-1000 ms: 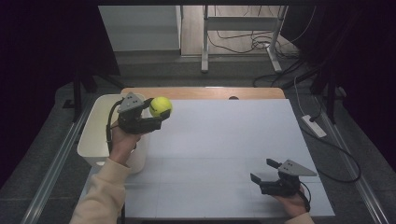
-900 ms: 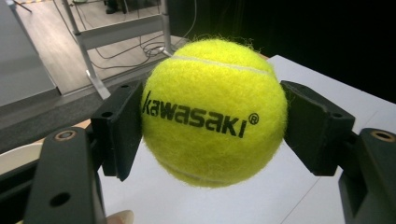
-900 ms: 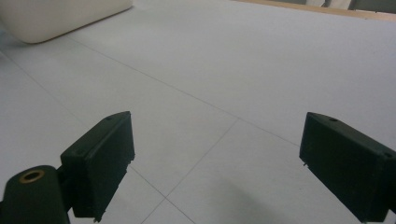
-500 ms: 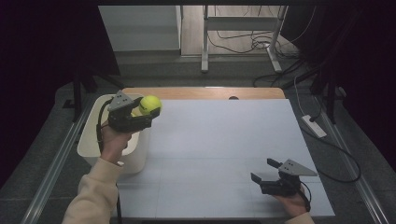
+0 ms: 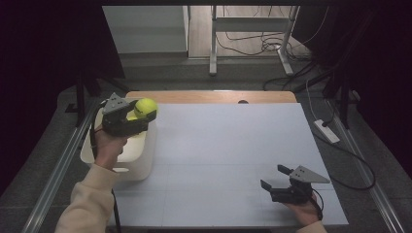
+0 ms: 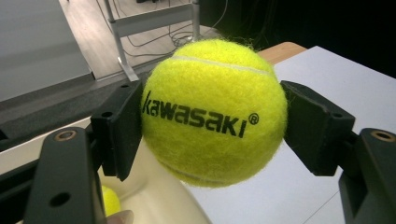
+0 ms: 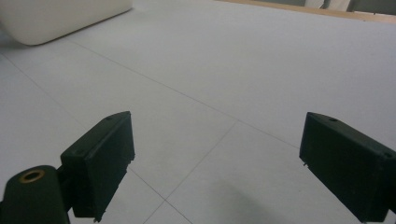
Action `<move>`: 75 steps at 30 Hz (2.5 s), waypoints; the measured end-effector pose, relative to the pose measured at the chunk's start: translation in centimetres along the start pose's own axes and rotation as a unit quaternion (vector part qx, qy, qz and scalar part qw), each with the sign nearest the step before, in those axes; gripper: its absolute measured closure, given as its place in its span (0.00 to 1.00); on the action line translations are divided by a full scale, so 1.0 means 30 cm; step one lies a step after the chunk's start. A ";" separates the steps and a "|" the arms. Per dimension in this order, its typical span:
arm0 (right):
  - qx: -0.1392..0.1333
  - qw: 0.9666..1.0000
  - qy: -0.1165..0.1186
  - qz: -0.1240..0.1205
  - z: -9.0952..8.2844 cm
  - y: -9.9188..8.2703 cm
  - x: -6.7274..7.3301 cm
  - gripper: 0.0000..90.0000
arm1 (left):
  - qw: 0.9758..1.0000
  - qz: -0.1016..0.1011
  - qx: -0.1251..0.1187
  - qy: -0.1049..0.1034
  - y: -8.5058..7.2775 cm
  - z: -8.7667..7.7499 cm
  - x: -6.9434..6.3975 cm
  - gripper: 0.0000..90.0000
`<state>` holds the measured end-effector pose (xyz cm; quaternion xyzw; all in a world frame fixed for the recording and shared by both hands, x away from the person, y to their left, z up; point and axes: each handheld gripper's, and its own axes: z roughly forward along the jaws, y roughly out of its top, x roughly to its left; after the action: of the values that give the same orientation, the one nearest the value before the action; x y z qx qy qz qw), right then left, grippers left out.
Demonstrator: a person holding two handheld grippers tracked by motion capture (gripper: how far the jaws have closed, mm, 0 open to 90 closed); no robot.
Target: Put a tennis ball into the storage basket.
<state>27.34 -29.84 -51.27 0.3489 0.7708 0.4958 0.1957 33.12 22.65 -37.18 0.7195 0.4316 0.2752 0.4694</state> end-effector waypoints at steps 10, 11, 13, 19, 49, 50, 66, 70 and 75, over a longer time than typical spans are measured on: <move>0.000 1.000 0.000 -0.001 0.001 0.000 -0.001 0.11 | 1.000 -0.005 0.004 0.014 -0.011 -0.018 0.028 0.30; 0.000 1.000 0.000 -0.001 0.001 0.000 -0.001 0.11 | 1.000 -0.006 0.004 0.015 -0.012 -0.018 0.031 0.30; 0.001 1.000 0.000 -0.001 0.001 0.000 -0.001 0.11 | 1.000 -0.006 0.005 0.017 -0.013 -0.019 0.035 0.30; 0.001 1.000 0.000 -0.002 0.002 -0.001 0.000 0.11 | 1.000 -0.008 0.012 0.028 -0.021 -0.030 0.062 0.30; 0.002 1.000 0.002 -0.004 0.006 -0.001 0.002 0.11 | 0.995 -0.032 0.069 0.066 -0.075 -0.001 0.170 0.30; 0.002 1.000 0.002 -0.004 0.006 -0.001 0.002 0.11 | 0.995 -0.035 0.073 0.065 -0.077 0.003 0.173 0.30; 0.002 1.000 0.000 -0.004 0.006 0.000 0.001 0.12 | 0.989 -0.025 0.129 0.070 -0.094 0.046 0.194 0.30; 0.003 1.000 -0.001 -0.003 0.007 0.000 0.000 0.12 | 0.988 -0.027 0.133 0.072 -0.098 0.049 0.200 0.30; 0.003 1.000 -0.001 -0.003 0.007 0.000 0.001 0.12 | 0.988 -0.026 0.132 0.073 -0.096 0.046 0.199 0.29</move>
<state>27.47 -29.68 -51.37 0.3477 0.7734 0.4921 0.1970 36.02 27.83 -40.43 0.7414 0.5159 0.2550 0.3452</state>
